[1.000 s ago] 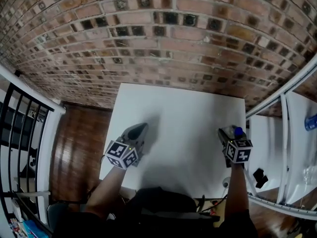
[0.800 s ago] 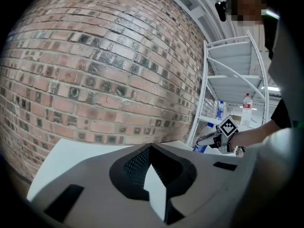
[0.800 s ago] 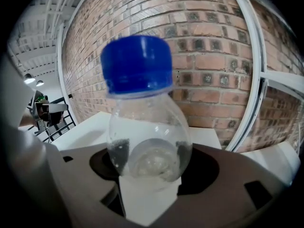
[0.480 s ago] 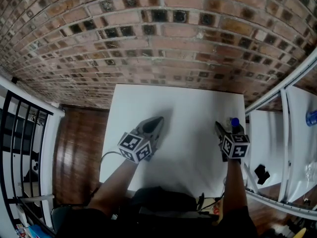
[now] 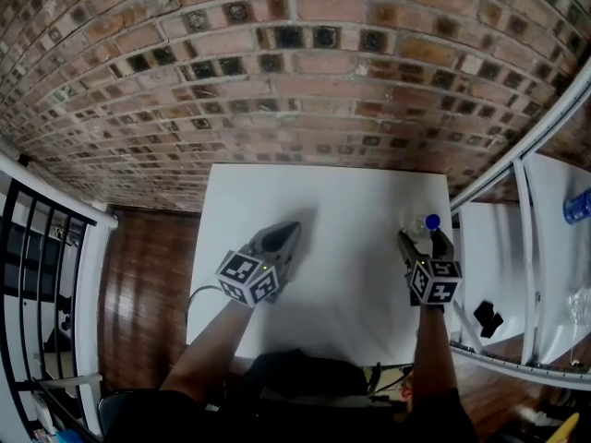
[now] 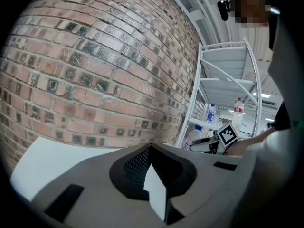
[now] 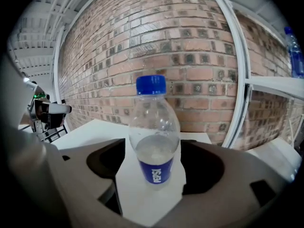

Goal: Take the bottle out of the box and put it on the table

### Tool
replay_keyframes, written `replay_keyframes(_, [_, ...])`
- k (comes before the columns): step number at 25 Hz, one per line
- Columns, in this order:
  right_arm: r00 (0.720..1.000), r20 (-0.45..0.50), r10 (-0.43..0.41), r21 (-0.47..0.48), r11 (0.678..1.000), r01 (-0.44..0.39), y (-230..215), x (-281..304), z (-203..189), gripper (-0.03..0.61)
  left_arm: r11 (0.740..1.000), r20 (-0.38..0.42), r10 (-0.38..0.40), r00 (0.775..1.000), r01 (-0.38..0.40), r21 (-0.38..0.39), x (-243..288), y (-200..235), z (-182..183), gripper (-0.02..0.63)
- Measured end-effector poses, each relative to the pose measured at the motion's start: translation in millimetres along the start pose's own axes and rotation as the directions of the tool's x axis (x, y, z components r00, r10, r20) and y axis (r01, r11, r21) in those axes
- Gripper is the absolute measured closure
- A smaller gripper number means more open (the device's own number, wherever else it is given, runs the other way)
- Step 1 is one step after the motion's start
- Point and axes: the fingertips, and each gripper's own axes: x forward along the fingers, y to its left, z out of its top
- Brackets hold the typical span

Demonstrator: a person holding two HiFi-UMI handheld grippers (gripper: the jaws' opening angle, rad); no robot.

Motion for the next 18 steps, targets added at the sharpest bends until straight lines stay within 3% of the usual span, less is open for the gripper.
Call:
replay_keyframes(8, [0.995, 0.084, -0.059, 0.048, 0.997, 0.055, 8.4, -62.4, -6.2, 0.204, 0.996, 0.024, -0.083, 0.996, 0.084, -0.016, -8.6, -35.8, 1.0, 0.612])
replay_keyframes(14, [0.984, 0.161, -0.070, 0.069, 0.996, 0.060, 43.7, -114.0, -3.3, 0.204, 0.987, 0.058, -0.162, 0.985, 0.162, 0.000, -40.5, -66.5, 10.8, 0.612])
replay_keyframes(18, [0.965, 0.251, -0.068, 0.084, 0.995, 0.048, 73.8, -152.8, 3.0, 0.225, 0.988, 0.094, -0.157, 0.983, 0.155, 0.027, -77.7, -68.9, 22.2, 0.612])
